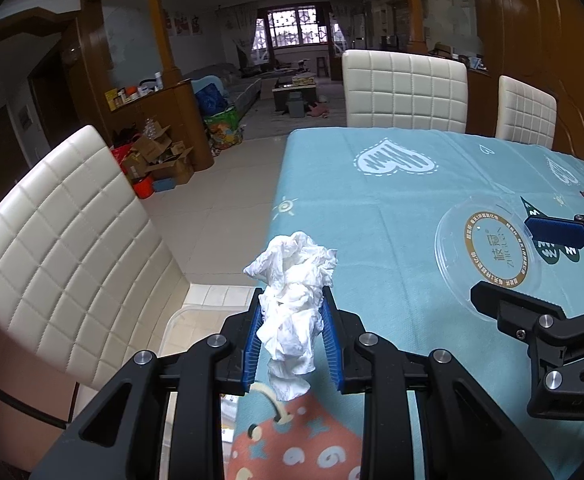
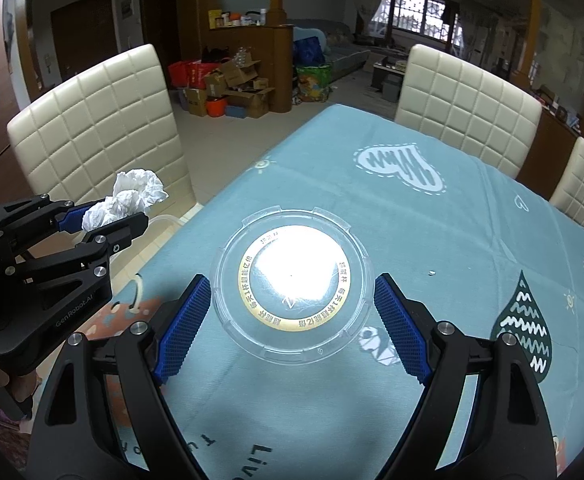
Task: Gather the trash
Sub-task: 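Carry the tissue and gold-ringed lid over the clear bin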
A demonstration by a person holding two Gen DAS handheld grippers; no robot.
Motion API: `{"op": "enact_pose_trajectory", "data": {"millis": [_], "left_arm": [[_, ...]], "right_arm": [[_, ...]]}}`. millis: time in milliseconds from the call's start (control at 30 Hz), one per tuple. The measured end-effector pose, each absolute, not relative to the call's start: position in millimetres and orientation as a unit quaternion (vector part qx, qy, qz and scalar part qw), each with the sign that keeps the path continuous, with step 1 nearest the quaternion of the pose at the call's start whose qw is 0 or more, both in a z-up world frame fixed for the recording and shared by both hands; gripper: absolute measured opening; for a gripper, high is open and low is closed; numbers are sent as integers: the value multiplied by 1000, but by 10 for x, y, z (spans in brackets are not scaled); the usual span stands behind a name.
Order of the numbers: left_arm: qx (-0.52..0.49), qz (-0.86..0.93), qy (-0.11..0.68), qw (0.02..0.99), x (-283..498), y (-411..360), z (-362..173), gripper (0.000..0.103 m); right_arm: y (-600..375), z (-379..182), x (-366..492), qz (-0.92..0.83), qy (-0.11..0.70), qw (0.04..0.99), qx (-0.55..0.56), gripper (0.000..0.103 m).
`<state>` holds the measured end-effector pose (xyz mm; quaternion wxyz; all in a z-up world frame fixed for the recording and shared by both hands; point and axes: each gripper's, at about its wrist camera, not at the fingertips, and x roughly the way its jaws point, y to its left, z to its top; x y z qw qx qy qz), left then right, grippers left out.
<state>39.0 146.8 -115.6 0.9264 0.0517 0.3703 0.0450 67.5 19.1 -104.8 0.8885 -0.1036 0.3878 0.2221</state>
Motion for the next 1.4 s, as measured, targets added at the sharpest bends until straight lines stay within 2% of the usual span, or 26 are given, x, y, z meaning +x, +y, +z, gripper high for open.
{"op": "enact_pose_trajectory", "data": {"millis": [1000, 1300, 1333, 1367, 1400], "left_arm": [[19, 129, 387, 913, 386, 2723, -1307, 27], [-18, 132, 402, 906, 452, 2993, -1432, 27], [-21, 131, 403, 905, 462, 3006, -1444, 28], [-22, 130, 405, 905, 473, 3017, -1455, 35], [-24, 132, 406, 904, 479, 3025, -1464, 52]], "right_arm": [[1580, -1065, 763, 320, 379, 857, -137, 83], [1874, -1117, 838, 337, 384, 846, -150, 83], [1889, -1123, 848, 337, 384, 846, -152, 83], [1896, -1128, 863, 337, 385, 846, -152, 83], [1897, -1139, 876, 336, 386, 845, -153, 83]]}}
